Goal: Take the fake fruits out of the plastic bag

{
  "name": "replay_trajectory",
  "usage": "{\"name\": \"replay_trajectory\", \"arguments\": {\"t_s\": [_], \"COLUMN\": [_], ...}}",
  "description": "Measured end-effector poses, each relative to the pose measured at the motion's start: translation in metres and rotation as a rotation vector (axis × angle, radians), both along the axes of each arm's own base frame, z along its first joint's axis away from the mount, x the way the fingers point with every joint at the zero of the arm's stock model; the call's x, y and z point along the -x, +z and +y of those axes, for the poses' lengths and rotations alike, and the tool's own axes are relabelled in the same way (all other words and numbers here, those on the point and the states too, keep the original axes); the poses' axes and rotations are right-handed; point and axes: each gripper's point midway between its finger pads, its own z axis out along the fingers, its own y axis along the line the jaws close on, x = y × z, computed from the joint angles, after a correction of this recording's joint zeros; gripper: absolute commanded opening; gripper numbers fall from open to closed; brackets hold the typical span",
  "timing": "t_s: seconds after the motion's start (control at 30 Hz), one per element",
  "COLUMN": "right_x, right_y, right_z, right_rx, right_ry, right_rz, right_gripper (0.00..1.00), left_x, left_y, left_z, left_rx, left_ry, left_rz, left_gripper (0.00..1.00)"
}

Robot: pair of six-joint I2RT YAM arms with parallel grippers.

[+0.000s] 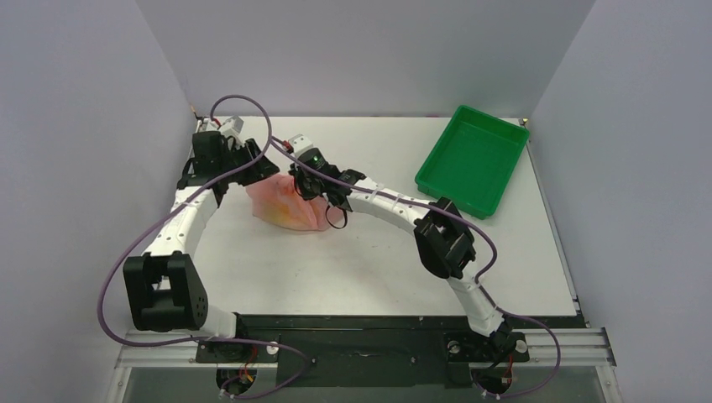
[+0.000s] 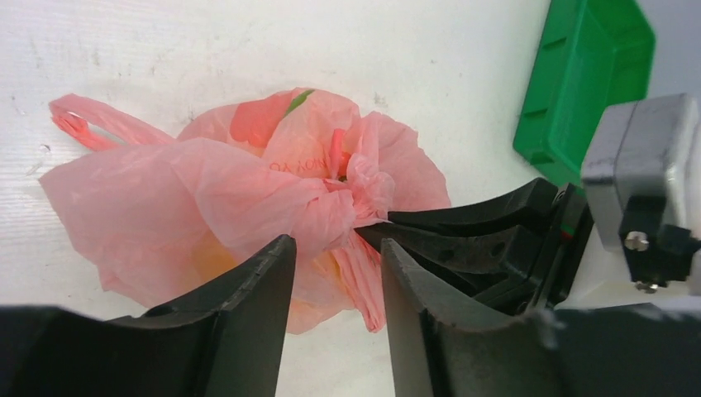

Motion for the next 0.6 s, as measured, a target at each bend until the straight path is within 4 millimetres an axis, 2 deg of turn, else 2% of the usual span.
{"name": "replay_trajectory", "arguments": {"t_s": [0.1, 0.23, 0.4, 0.5, 0.6], "right_x": [0.001, 0.0, 0.001, 0.003, 0.005], "right_y": [-0.003, -0.009, -0.01, -0.008, -0.004], "right_z": [0.002, -0.001, 0.001, 0.001, 0.002], "right_rx": [-0.029, -0.056, -0.086, -0.1, -0.116], "right_ry": [0.002, 0.002, 0.008, 0.004, 0.005], "right_rz": [0.024, 0.061, 0.084, 0.094, 0.098], "right_gripper": [0.0, 0.0, 0.0, 0.0, 0.0], "left_x": [0.002, 0.007, 0.013, 0.009, 0.006], "left_y": [-0.013, -0.034, -0.047, -0.053, -0.062], "left_z": [-0.012, -0.021, -0.027, -0.027, -0.028], "left_rx": [-0.052, -0.106, -0.146, -0.172, -0.192], "left_ry": [-0.036, -0.063, -0.082, -0.087, -0.091], "left_rz": [0.035, 0.099, 0.145, 0.17, 0.197], "left_gripper": [0.54, 0.61, 0.62, 0.62, 0.55]}}
